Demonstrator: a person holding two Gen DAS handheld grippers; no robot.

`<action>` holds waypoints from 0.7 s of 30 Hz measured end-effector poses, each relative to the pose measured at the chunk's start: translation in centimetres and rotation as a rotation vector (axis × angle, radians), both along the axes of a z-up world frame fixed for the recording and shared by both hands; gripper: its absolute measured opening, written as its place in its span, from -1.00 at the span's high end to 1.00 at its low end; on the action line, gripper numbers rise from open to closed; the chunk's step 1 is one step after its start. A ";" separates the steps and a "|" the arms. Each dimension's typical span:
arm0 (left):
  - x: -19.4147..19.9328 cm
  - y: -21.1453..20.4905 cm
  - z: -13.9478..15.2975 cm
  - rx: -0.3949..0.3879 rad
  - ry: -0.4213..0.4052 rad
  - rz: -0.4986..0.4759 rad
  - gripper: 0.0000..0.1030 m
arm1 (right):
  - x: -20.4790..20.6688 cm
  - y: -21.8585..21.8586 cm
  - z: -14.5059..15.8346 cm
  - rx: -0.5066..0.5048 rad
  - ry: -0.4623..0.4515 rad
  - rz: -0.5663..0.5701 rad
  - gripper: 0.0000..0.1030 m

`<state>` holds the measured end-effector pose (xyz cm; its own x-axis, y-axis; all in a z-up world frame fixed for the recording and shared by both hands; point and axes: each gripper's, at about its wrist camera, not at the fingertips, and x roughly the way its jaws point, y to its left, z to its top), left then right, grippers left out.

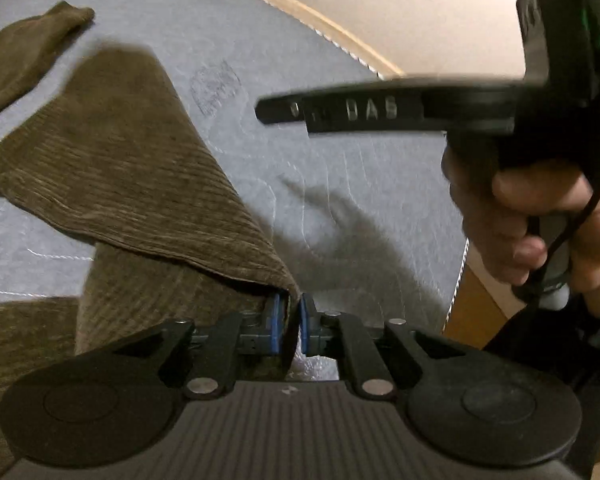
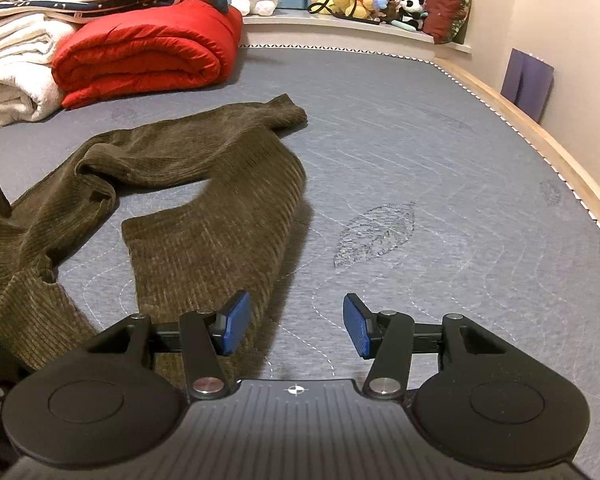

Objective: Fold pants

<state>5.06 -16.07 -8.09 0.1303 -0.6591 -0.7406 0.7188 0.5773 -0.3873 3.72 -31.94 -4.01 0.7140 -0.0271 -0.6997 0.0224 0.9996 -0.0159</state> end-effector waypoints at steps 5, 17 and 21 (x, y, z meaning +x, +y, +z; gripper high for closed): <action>0.2 1.6 2.4 -0.015 -0.068 0.053 0.15 | 0.1 0.5 0.0 -0.007 -0.001 0.009 -0.04; 2.1 8.0 5.3 0.098 -0.246 0.501 -0.14 | 1.3 3.3 -0.6 -0.047 0.020 0.054 -0.09; 3.1 9.9 5.0 0.179 -0.248 0.623 -0.31 | 2.1 5.0 -1.2 -0.070 0.036 0.092 -0.18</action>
<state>8.19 -6.19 -3.09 0.6248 -0.2770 -0.7300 0.2874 0.9509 -0.1148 5.81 -26.89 -5.20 0.6903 -0.0117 -0.7235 -0.0716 0.9939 -0.0844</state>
